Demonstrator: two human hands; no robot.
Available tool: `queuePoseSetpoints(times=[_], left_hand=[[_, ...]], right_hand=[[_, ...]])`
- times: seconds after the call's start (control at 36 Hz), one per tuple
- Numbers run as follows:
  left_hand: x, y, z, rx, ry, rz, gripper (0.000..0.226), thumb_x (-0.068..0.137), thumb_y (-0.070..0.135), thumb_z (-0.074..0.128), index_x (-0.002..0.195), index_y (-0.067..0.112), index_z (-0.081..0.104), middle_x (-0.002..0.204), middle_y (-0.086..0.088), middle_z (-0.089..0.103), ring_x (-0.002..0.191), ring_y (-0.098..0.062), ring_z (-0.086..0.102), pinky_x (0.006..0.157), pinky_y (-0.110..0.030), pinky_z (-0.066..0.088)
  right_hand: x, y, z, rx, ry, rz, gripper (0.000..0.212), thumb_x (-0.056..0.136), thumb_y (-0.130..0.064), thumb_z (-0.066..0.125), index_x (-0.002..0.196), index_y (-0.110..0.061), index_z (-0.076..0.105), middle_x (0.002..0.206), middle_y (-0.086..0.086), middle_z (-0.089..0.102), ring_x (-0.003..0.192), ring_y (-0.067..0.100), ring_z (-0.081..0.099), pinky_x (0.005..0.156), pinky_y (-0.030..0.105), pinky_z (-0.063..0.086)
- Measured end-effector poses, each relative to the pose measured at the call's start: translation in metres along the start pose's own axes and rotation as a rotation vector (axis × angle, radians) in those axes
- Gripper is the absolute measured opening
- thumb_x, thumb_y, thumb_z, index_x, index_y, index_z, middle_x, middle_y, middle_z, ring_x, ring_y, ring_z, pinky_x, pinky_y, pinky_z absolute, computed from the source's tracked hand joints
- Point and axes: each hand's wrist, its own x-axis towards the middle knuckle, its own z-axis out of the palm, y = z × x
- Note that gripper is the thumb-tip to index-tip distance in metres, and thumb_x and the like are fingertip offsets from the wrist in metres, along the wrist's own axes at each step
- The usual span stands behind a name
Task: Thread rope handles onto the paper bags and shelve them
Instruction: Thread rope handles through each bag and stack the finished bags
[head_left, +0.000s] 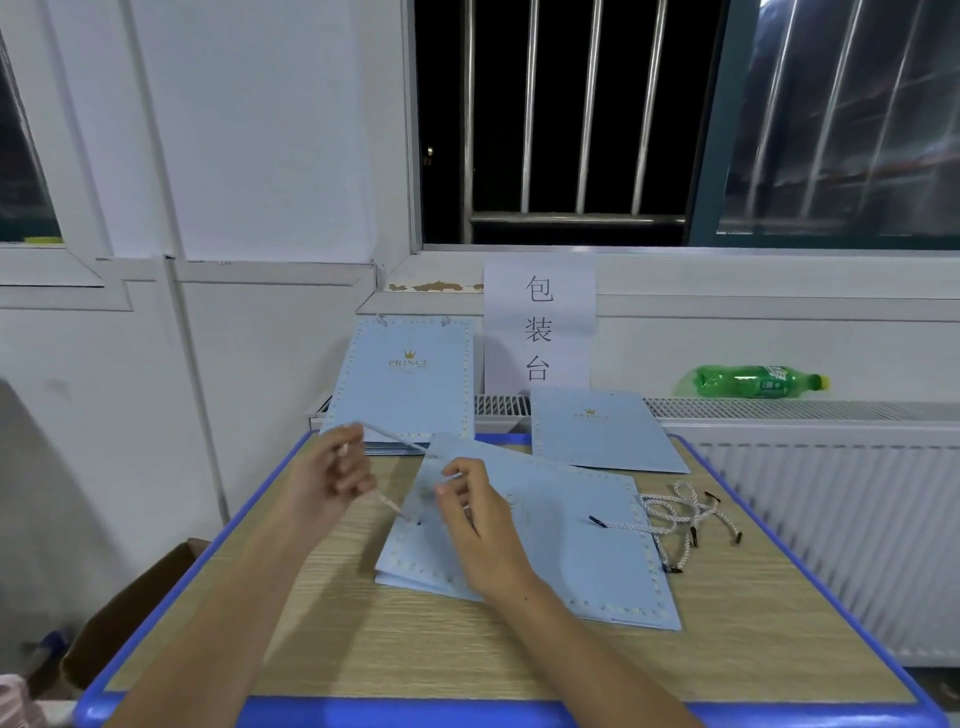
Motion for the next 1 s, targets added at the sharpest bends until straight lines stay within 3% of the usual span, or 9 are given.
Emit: queuePoseSetpoints(times=[0.19, 0.33, 0.44, 0.56, 0.67, 0.72, 0.78, 0.83, 1.0], left_hand=[[0.021, -0.005, -0.05, 0.192, 0.515, -0.031, 0.022, 0.093, 0.009, 0.054, 0.071, 0.01, 0.05, 0.051, -0.004, 0.05, 0.034, -0.013, 0.047, 0.049, -0.028, 0.043], [0.014, -0.017, -0.058, 1.394, 0.711, 0.214, 0.02, 0.092, 0.02, 0.049, 0.081, 0.006, 0.059, 0.073, -0.009, 0.055, 0.075, -0.026, 0.046, 0.064, -0.033, 0.034], [0.012, -0.019, -0.057, 1.995, 0.651, 0.04, 0.027, 0.095, 0.031, 0.041, 0.106, 0.012, 0.057, 0.103, -0.005, 0.055, 0.102, -0.024, 0.048, 0.083, -0.035, 0.037], [0.02, -0.02, -0.051, 2.014, 0.589, 0.223, 0.034, 0.088, 0.019, 0.051, 0.121, 0.013, 0.052, 0.121, -0.006, 0.053, 0.113, -0.025, 0.048, 0.092, -0.037, 0.03], [0.016, -0.03, -0.024, 1.649, 0.173, 0.514, 0.056, 0.078, 0.043, 0.032, 0.11, 0.011, 0.066, 0.117, -0.006, 0.065, 0.111, -0.026, 0.059, 0.095, -0.039, 0.036], [0.015, -0.043, -0.009, 1.656, -0.089, 0.41, 0.087, 0.072, 0.055, 0.006, 0.131, 0.014, 0.054, 0.143, -0.002, 0.047, 0.135, -0.019, 0.039, 0.11, -0.035, 0.022], [0.019, -0.057, -0.004, 1.76, -0.252, 0.168, 0.072, 0.088, 0.05, 0.001, 0.148, 0.021, 0.028, 0.158, 0.006, 0.016, 0.146, -0.009, 0.007, 0.117, -0.03, -0.001], [0.021, -0.063, -0.005, 1.708, -0.276, 0.001, 0.05, 0.103, 0.036, 0.006, 0.152, 0.026, 0.012, 0.159, 0.01, 0.003, 0.145, -0.004, -0.006, 0.117, -0.03, -0.008], [0.025, -0.063, -0.006, 1.655, -0.298, -0.117, 0.05, 0.102, 0.043, 0.009, 0.151, 0.032, 0.003, 0.158, 0.014, -0.006, 0.144, -0.003, -0.013, 0.117, -0.032, -0.01]], right_hand=[[0.005, 0.001, 0.004, -0.255, -0.184, 0.124, 0.043, 0.099, -0.045, 0.036, 0.14, -0.032, 0.03, 0.141, -0.005, 0.037, 0.133, 0.011, 0.028, 0.11, 0.033, 0.02], [0.008, 0.005, 0.009, -0.562, -0.428, 0.16, 0.059, 0.095, -0.062, 0.023, 0.148, -0.045, 0.006, 0.159, -0.009, -0.006, 0.146, 0.013, -0.011, 0.116, 0.046, -0.008], [0.007, 0.005, 0.01, -0.686, -0.549, 0.18, 0.064, 0.092, -0.068, 0.018, 0.149, -0.044, 0.002, 0.159, -0.009, -0.011, 0.145, 0.014, -0.017, 0.112, 0.054, -0.016], [0.007, 0.007, 0.013, -0.774, -0.622, 0.187, 0.068, 0.09, -0.072, 0.012, 0.149, -0.042, 0.001, 0.159, -0.008, -0.011, 0.146, 0.017, -0.016, 0.111, 0.057, -0.016], [0.009, 0.006, 0.015, -0.794, -0.62, 0.19, 0.07, 0.089, -0.072, 0.011, 0.15, -0.039, 0.001, 0.159, -0.007, -0.009, 0.146, 0.018, -0.014, 0.111, 0.059, -0.014], [0.009, 0.004, 0.015, -0.805, -0.621, 0.195, 0.073, 0.089, -0.072, 0.012, 0.151, -0.035, -0.001, 0.16, -0.008, -0.008, 0.146, 0.017, -0.012, 0.112, 0.058, -0.014], [0.009, 0.004, 0.015, -0.818, -0.632, 0.197, 0.073, 0.09, -0.07, 0.015, 0.151, -0.033, -0.006, 0.159, -0.008, -0.009, 0.146, 0.018, -0.012, 0.112, 0.058, -0.014], [0.009, 0.003, 0.015, -0.822, -0.64, 0.204, 0.073, 0.091, -0.068, 0.016, 0.15, -0.032, -0.008, 0.16, -0.007, -0.008, 0.146, 0.018, -0.013, 0.112, 0.058, -0.015], [0.008, -0.001, 0.014, -0.835, -0.653, 0.187, 0.074, 0.093, -0.066, 0.016, 0.151, -0.027, -0.007, 0.159, -0.001, -0.01, 0.146, 0.02, -0.015, 0.111, 0.058, -0.017]])
